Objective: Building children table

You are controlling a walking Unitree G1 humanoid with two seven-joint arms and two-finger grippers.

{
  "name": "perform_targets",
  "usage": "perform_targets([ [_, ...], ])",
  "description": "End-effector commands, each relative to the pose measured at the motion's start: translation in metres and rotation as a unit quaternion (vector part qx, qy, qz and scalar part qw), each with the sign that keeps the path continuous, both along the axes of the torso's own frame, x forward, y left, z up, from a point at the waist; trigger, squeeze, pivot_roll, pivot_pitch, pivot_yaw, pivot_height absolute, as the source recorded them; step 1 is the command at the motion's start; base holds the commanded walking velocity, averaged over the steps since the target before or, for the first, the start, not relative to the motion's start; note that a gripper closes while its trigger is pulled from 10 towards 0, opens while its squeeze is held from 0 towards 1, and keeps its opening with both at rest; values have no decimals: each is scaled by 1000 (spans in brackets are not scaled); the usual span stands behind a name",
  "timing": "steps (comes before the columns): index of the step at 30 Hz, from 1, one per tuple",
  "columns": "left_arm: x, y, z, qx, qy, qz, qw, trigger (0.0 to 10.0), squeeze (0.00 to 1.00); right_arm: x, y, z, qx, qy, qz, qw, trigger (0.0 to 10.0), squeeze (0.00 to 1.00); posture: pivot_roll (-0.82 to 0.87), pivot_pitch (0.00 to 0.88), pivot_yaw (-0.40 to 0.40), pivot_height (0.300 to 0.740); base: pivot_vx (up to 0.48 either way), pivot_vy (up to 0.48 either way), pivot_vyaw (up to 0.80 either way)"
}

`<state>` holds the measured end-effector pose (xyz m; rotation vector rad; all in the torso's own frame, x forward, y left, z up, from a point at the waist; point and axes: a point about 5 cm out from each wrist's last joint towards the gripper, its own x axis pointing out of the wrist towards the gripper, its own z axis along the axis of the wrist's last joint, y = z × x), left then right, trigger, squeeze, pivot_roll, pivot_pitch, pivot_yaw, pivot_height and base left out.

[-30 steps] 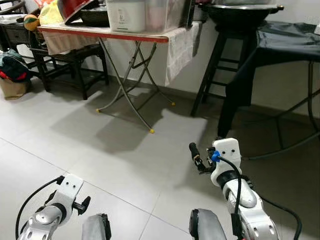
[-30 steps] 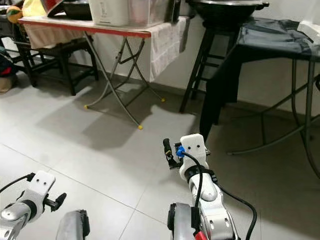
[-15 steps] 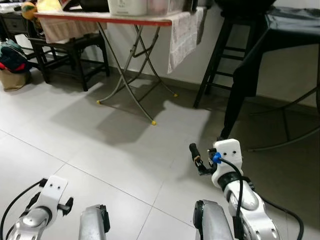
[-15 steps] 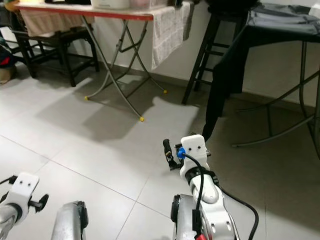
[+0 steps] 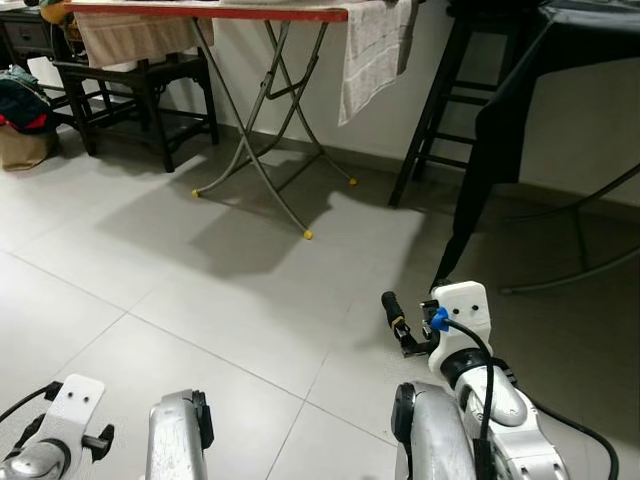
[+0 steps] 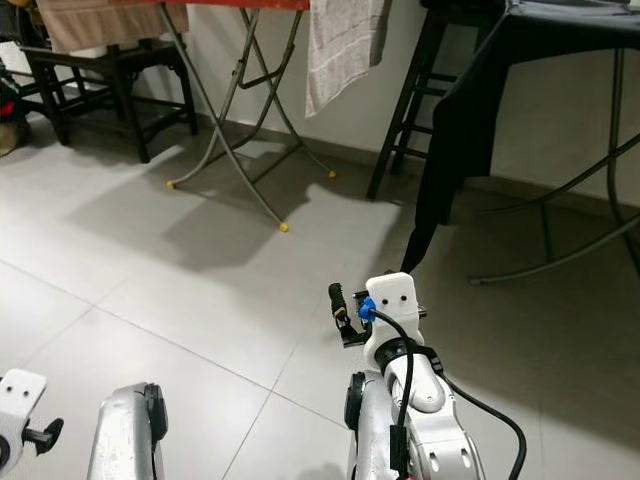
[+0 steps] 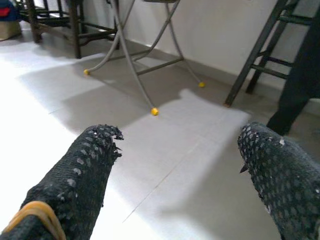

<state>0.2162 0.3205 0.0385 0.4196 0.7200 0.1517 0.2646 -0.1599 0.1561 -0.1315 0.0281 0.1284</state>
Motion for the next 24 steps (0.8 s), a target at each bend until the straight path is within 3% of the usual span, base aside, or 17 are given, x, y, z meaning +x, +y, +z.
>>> perform_targets([
  [1,-10,10,-5,-4,31,15,999,10000,0,-2,-3,3,1,2,-1,1000,10000,0,74,44,-33,315,0,0,0],
  [14,-17,15,-8,-9,52,26,998,10000,0,-3,-2,4,2,10,4,1000,10000,0,75,52,-33,300,0,0,0],
  [15,-28,16,-17,-39,88,29,995,10000,0,-5,1,4,4,16,12,1000,10000,0,76,98,-28,300,0,0,0],
  [16,-28,16,-17,-39,88,29,995,10000,0,-5,1,4,4,16,12,1000,10000,0,76,98,-28,300,0,0,0],
  [18,-55,20,-30,-92,162,16,982,10000,0,-11,6,5,11,27,22,999,10000,0,76,140,-20,300,0,0,0],
  [20,-55,20,-30,-92,162,16,982,10000,0,-11,6,5,11,27,22,999,10000,0,76,140,-20,300,0,0,0],
  [22,-68,22,-34,-113,199,6,974,10000,0,-14,8,6,16,32,27,999,10000,0,78,166,-16,300,0,0,0],
  [24,-73,24,-36,-116,212,4,970,10000,0,-14,9,7,17,35,30,999,10000,0,77,183,-12,300,0,0,0],
])
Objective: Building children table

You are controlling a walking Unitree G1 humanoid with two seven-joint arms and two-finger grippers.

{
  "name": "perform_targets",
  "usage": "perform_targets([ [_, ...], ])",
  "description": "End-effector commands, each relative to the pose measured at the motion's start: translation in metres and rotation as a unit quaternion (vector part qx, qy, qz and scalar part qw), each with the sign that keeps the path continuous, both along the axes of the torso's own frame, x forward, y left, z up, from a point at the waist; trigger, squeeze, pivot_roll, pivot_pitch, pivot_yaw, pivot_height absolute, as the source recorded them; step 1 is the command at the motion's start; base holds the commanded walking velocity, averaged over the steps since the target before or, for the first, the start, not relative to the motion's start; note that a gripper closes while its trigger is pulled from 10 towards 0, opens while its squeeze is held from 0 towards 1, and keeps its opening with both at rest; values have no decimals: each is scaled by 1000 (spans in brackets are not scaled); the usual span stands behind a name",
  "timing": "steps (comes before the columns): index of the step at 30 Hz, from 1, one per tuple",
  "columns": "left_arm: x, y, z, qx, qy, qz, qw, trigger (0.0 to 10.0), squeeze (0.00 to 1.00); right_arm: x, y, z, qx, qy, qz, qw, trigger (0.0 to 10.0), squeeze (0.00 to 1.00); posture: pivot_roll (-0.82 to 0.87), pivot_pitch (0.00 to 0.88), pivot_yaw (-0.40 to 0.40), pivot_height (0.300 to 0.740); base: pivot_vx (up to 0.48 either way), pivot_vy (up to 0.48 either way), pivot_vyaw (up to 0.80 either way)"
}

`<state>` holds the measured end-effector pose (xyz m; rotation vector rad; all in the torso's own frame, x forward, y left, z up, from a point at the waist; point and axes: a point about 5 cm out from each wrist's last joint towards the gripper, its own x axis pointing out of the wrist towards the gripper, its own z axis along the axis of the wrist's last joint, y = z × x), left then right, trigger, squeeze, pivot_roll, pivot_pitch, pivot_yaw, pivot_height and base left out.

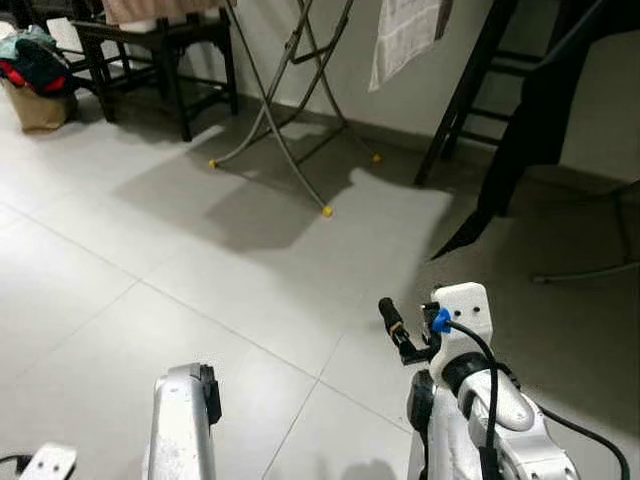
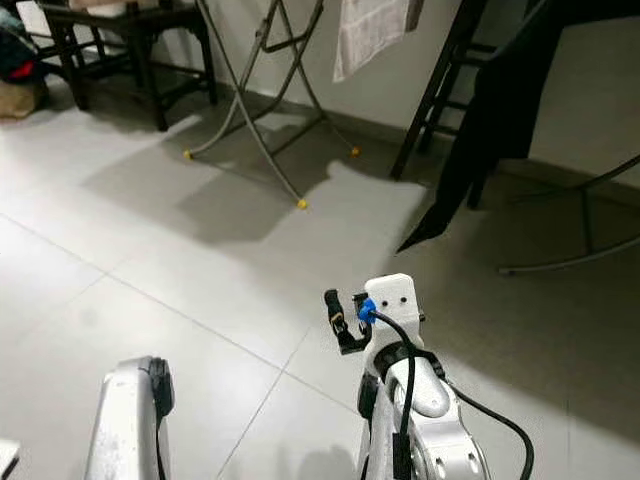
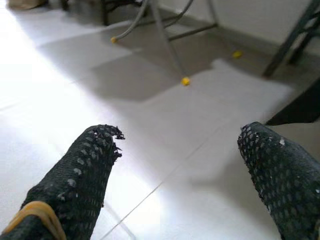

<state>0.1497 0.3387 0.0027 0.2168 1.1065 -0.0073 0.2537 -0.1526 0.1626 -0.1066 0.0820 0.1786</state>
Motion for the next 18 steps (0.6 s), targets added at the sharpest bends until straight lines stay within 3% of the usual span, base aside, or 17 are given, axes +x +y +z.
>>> perform_targets([
  [1,-7,5,0,2,21,-4,1000,10000,0,-3,2,0,6,6,7,1000,10000,0,77,183,-12,300,0,0,0],
  [8,-20,7,-3,-21,59,-18,998,10000,0,-6,8,7,9,12,27,1000,10000,0,68,244,-12,300,0,0,0],
  [18,-21,3,-11,-50,67,-16,996,10000,0,-4,12,12,7,15,39,999,10000,0,55,272,-20,300,0,0,0],
])
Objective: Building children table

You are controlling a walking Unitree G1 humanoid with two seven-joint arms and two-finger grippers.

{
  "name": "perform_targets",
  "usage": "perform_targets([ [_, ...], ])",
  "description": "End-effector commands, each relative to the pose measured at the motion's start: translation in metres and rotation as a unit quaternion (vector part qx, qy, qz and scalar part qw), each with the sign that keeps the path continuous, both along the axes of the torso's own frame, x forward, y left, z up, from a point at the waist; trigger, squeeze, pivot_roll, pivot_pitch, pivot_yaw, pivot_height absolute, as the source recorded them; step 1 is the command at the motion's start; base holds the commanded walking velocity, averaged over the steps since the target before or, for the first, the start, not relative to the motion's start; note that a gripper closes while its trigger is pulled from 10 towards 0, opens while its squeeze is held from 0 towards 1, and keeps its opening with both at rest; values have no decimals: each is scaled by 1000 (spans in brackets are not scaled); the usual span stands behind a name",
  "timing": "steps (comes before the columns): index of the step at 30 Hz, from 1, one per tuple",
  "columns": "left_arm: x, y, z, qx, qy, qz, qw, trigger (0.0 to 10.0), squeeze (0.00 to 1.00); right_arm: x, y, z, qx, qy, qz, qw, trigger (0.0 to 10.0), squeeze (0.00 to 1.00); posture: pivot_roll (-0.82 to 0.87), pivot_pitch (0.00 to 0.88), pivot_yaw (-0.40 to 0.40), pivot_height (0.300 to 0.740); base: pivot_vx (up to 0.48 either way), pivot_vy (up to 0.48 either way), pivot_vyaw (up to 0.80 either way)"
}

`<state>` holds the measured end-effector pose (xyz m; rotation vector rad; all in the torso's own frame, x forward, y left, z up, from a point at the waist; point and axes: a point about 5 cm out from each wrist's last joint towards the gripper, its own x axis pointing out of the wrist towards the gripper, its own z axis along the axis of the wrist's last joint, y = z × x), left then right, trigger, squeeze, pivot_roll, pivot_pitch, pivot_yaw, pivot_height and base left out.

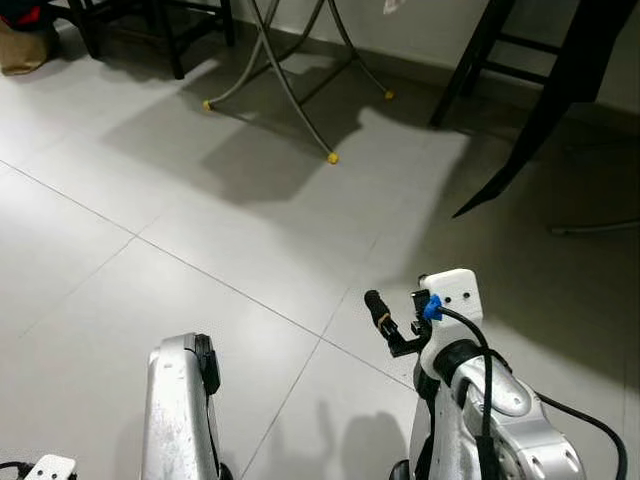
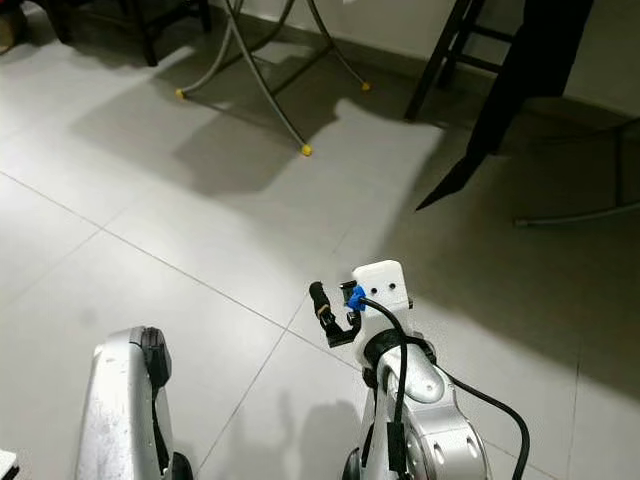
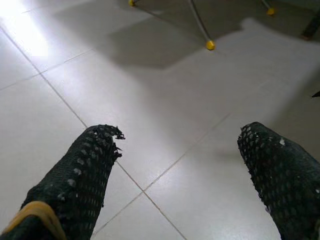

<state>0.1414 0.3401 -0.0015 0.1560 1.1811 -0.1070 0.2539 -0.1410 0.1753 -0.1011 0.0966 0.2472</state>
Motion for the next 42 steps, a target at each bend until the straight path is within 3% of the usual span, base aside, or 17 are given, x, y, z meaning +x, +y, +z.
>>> perform_targets([
  [1,-14,-1,-9,-10,32,4,999,10000,0,-3,1,0,2,6,7,1000,10000,0,55,272,-20,300,0,0,0],
  [6,-17,-11,-16,-41,48,-6,998,10000,0,-1,1,3,0,5,10,1000,10000,0,42,275,-30,300,0,0,0],
  [10,-27,-22,-24,-80,79,-39,993,10000,0,1,4,4,3,10,19,1000,10000,0,41,268,-40,300,0,0,0],
  [16,-30,-18,-32,-70,86,-20,994,10000,0,1,7,6,4,8,25,1000,10000,0,24,267,-43,300,0,0,0],
  [20,-24,-21,-38,-64,71,-12,995,10000,0,0,7,8,4,6,25,1000,10000,0,3,276,-47,300,0,0,0],
  [22,-12,-25,-42,-55,43,-2,998,10000,0,-1,8,10,4,4,26,1000,10000,0,-2,278,-48,300,0,0,0],
  [26,0,-37,-44,-68,28,-5,997,10000,0,-2,8,16,2,0,32,999,10000,0,-36,309,-54,300,0,0,0],
  [32,4,-44,-46,-82,29,-12,996,10000,0,-4,11,20,3,-1,38,999,10000,0,-41,332,-60,300,0,0,0],
  [42,-1,-42,-52,-80,34,5,996,10000,0,-2,24,27,9,-1,61,998,10000,0,-57,396,-72,300,0,0,0],
])
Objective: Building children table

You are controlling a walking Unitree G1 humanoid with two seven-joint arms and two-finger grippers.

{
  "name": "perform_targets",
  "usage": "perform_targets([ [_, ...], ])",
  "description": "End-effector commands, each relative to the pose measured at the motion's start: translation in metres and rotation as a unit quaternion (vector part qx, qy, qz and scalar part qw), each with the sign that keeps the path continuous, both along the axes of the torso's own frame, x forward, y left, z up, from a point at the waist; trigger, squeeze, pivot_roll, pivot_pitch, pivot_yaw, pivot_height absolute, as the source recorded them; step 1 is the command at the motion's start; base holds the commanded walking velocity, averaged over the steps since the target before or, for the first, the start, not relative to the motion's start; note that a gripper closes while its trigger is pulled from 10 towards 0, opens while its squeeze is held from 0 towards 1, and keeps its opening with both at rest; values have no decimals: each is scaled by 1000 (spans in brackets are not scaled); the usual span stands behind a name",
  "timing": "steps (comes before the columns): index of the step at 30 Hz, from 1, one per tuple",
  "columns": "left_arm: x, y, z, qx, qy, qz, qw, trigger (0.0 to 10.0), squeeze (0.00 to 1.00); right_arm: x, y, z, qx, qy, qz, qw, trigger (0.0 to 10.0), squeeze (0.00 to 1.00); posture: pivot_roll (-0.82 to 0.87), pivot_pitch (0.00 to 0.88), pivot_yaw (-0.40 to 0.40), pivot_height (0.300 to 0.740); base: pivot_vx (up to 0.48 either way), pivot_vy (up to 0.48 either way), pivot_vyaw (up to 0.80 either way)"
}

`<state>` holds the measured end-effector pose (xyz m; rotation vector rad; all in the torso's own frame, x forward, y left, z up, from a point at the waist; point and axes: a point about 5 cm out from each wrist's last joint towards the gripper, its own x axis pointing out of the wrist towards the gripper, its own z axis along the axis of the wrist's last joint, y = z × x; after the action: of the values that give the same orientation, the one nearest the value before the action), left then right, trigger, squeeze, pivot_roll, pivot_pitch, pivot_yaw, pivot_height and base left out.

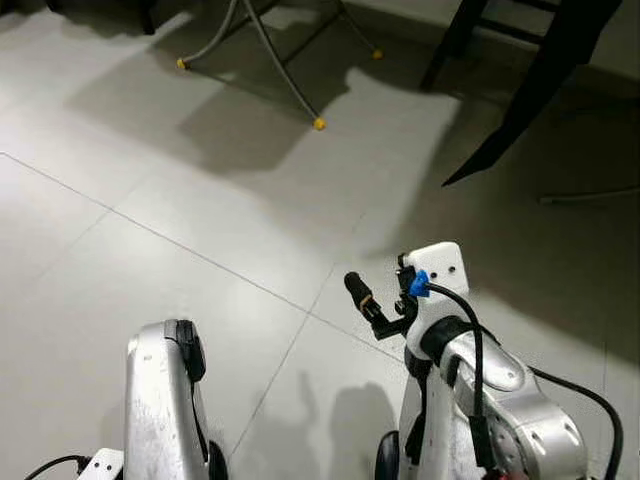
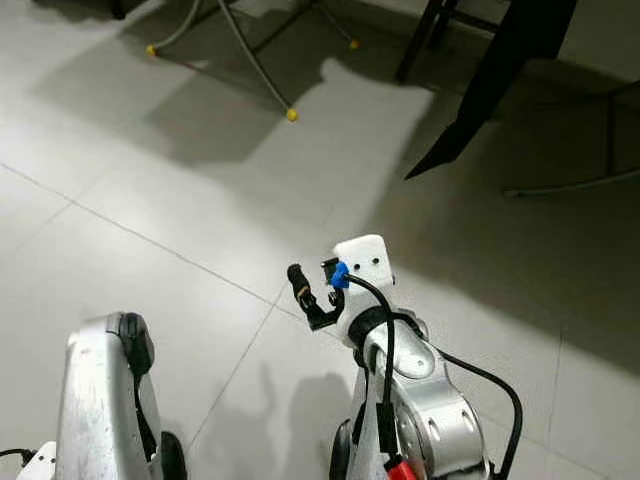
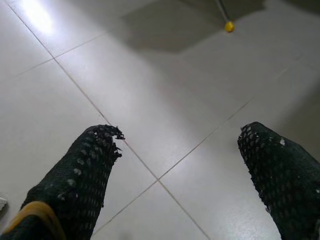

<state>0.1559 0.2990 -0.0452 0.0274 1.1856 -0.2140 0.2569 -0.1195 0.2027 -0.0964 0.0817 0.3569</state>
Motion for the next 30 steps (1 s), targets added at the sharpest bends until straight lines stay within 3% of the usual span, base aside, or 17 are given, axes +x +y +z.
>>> perform_targets([
  [1,-16,0,-9,0,25,12,1000,10000,0,-4,3,1,4,3,9,1000,10000,0,-57,399,-73,300,0,0,0],
  [4,-7,-1,-7,6,-4,19,1000,10000,0,-1,7,4,6,2,14,1000,10000,0,-60,426,-79,300,0,0,0],
  [6,11,0,0,17,-54,38,998,10000,0,1,10,9,10,-2,18,1000,10000,0,-62,439,-83,300,0,0,0],
  [13,31,-12,4,-10,-75,34,997,10000,0,1,11,12,12,-4,18,1000,10000,0,-78,465,-83,300,0,0,0],
  [17,33,-16,3,-13,-71,28,997,10000,0,0,12,12,11,-2,20,1000,10000,0,-85,474,-86,300,0,0,0],
  [30,26,-9,-3,32,-77,33,996,10000,0,-2,7,13,5,7,19,1000,10000,0,-102,487,-105,300,0,0,0],
])
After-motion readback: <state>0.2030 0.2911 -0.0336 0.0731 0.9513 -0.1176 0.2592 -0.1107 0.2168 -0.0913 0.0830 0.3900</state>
